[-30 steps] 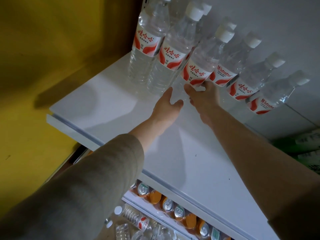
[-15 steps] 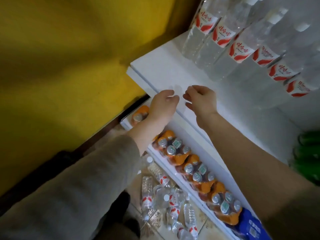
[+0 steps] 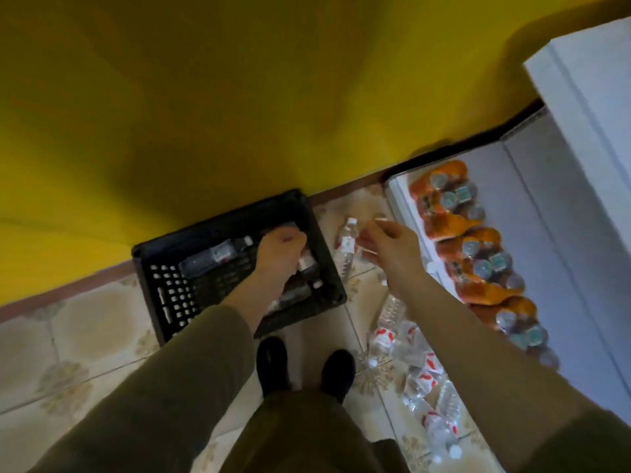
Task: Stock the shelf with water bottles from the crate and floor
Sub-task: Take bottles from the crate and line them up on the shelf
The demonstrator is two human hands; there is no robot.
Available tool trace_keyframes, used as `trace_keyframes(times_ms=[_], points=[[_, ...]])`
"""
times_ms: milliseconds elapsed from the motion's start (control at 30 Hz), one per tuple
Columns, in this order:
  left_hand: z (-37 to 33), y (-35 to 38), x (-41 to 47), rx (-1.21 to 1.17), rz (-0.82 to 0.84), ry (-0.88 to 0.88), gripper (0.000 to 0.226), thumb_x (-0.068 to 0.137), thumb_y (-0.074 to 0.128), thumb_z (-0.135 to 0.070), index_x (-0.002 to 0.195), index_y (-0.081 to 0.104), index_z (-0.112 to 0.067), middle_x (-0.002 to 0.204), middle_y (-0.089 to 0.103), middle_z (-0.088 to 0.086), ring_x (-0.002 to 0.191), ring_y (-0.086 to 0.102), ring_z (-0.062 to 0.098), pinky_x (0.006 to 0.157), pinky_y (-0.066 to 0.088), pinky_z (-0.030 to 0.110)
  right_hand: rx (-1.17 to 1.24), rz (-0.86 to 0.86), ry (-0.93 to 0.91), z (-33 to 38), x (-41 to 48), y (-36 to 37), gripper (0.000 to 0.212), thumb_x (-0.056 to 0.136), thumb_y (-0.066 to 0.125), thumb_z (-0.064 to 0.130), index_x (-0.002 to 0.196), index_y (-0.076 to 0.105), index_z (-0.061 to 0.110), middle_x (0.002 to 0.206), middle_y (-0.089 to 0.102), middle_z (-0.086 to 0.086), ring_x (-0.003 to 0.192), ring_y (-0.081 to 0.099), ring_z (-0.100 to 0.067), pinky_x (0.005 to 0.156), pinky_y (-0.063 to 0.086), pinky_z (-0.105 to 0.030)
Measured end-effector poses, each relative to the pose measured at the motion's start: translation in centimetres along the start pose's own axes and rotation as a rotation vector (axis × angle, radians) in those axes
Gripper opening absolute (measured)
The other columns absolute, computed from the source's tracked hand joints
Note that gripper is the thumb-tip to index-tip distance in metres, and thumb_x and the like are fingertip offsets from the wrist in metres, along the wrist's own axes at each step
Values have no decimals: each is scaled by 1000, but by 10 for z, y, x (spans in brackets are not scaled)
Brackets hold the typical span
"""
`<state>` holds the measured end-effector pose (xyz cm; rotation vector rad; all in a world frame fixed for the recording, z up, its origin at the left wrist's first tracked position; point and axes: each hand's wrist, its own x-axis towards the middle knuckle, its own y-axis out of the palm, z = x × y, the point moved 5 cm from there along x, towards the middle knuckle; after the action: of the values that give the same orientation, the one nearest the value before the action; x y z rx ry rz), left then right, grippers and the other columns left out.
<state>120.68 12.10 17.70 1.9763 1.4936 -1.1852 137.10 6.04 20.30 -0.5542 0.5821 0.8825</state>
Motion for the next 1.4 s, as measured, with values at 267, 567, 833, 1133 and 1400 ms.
trace_keyframes(times_ms=[267,567,833,1133,1400], points=[[110,-92,53,-100,-128,-158,13,93,49,-17,95,61,-12,76,54,3,86,54,25,74,45,35,-64,85,236,-105,19,91,19,95,51,15,78,57,12,77,57,-8,79,57,-21,84,52,-36],[206,-124,169,82,-191,-116,28,91,53,-18,114,61,-5,110,64,18,103,59,35,90,48,39,-5,220,416,-215,102,207,24,96,49,16,111,57,0,113,62,-21,98,59,-26,87,48,-33],[235,-164,294,675,-313,106,43,90,54,-11,131,45,-3,133,50,22,122,47,37,98,38,38,138,392,497,-297,190,327,36,95,52,23,126,50,5,131,52,-18,120,52,-28,91,45,-33],[262,-183,359,1015,-509,284,61,82,63,-23,135,40,-5,131,44,24,122,40,40,103,32,47,247,375,506,-322,239,386,41,91,54,24,130,49,11,138,49,-12,128,44,-23,103,35,-33],[263,-179,362,986,-505,211,61,79,68,-26,132,41,-12,132,43,19,124,38,37,106,29,50,218,399,475,-321,241,381,43,91,56,26,130,48,12,140,47,-11,131,42,-23,105,34,-35]])
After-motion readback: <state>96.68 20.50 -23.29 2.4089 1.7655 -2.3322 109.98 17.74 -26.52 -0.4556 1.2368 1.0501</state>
